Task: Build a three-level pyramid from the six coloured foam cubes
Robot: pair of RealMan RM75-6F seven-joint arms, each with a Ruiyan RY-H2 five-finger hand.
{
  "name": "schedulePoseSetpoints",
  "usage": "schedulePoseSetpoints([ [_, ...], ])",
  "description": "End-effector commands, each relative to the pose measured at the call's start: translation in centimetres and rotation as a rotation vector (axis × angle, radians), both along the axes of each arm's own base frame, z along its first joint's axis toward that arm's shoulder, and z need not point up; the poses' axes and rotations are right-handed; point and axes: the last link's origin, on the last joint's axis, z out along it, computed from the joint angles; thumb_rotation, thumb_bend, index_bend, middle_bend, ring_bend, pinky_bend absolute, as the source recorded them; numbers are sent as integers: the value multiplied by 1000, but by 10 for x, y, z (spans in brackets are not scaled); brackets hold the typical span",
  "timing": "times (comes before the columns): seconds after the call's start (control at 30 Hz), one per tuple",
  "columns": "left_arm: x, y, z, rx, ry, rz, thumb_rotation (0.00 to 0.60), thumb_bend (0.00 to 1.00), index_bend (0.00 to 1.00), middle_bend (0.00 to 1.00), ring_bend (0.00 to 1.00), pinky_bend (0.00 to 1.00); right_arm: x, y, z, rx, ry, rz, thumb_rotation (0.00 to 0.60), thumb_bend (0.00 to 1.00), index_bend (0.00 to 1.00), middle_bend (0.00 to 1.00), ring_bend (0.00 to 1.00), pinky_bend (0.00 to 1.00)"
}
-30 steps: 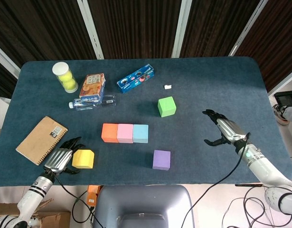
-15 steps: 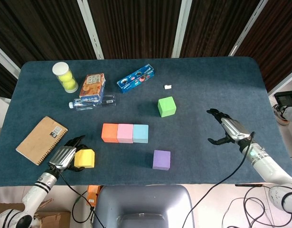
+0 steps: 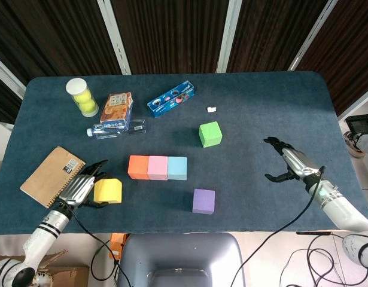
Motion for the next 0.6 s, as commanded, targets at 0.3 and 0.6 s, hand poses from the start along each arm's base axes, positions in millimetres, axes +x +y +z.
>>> schedulePoseSetpoints([
  [0.3, 91, 65, 11, -17, -41, -64, 600, 254, 490, 10, 0, 106, 7, -9, 6, -3, -37, -16, 600, 203, 0, 0, 0, 0],
  [0.6, 114, 96, -11, -62, 5, -30, 600, 254, 490, 10, 0, 102, 11, -20, 15, -4, -67, -51, 600, 204, 0, 0, 0, 0],
])
